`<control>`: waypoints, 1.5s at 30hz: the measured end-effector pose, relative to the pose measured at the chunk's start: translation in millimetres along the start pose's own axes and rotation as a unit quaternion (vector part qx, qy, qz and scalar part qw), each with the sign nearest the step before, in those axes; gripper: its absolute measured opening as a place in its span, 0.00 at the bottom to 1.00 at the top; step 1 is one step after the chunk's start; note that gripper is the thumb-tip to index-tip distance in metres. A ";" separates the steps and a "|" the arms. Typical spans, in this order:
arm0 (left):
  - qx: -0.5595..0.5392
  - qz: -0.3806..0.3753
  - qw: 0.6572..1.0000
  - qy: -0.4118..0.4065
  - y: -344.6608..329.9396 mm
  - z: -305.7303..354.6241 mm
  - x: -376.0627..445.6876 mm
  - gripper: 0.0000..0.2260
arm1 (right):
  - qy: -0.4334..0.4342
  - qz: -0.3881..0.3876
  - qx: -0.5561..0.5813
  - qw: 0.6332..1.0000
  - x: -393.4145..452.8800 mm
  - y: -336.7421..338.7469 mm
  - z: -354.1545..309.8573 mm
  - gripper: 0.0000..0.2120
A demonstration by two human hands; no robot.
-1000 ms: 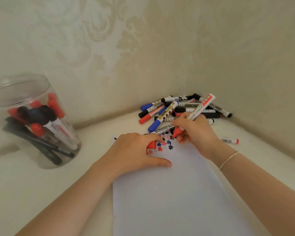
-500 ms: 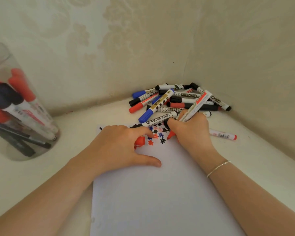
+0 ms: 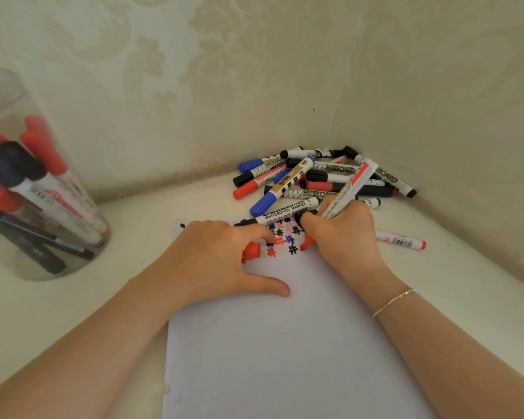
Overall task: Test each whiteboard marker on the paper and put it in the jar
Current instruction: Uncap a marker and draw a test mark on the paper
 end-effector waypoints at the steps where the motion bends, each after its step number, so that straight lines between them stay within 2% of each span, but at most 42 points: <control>1: 0.002 -0.001 1.000 0.000 0.1 0.3 0.2 0.39 | 0.010 0.003 -0.005 1.000 -0.4 0.1 -1.2 0.13; 8: 0.008 -0.006 1.000 -0.003 0.6 1.0 0.1 0.36 | -0.011 0.017 0.033 0.999 1.7 4.5 2.4 0.08; 14: 0.019 -0.005 1.000 -0.005 0.2 1.5 0.8 0.36 | -0.009 -0.001 -0.007 1.000 -0.2 0.7 1.2 0.12; 18: 0.019 -0.001 1.000 -0.008 1.3 2.2 0.5 0.35 | -0.010 0.021 0.027 0.999 0.4 5.3 1.7 0.09; 25: 0.030 -0.009 0.999 -0.013 0.2 2.8 0.9 0.35 | -0.009 -0.003 0.002 1.000 -0.8 -0.4 2.0 0.15; 29: 0.017 0.006 1.000 -0.012 1.8 2.0 -0.6 0.35 | -0.008 0.006 0.144 0.990 0.7 6.5 -3.1 0.13; 31: -0.027 0.028 0.999 0.008 3.5 -1.3 -0.7 0.32 | -0.006 -0.009 0.227 0.974 1.6 6.1 -8.9 0.11; 33: -0.069 0.059 0.996 0.024 5.2 -5.0 -0.1 0.25 | -0.033 -0.054 0.343 0.937 1.3 -2.4 -11.6 0.09; 35: -0.095 0.080 0.992 0.025 6.0 -6.5 0.1 0.17 | -0.090 -0.113 0.450 0.881 -3.3 -16.0 -12.0 0.13; 37: -0.107 0.091 0.990 0.019 7.0 -6.7 0.0 0.12 | -0.116 -0.156 0.483 0.854 -9.8 -24.9 -15.1 0.15; 41: -0.112 0.089 0.990 0.003 7.8 -4.0 0.8 0.10 | -0.080 -0.155 0.452 0.875 -13.2 -26.2 -19.8 0.10; 45: -0.110 0.085 0.990 -0.004 4.8 -2.8 2.2 0.10 | -0.049 -0.139 0.422 0.895 -11.4 -23.4 -21.1 0.11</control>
Point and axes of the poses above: each hand's wrist, its own x-axis towards the middle knuckle, its own y-axis out of the back of the hand, z = x × y, the point moved 8 cm from there along x, towards the middle knuckle, and after that the axes turned 13 degrees about x, right-handed, at the moved point
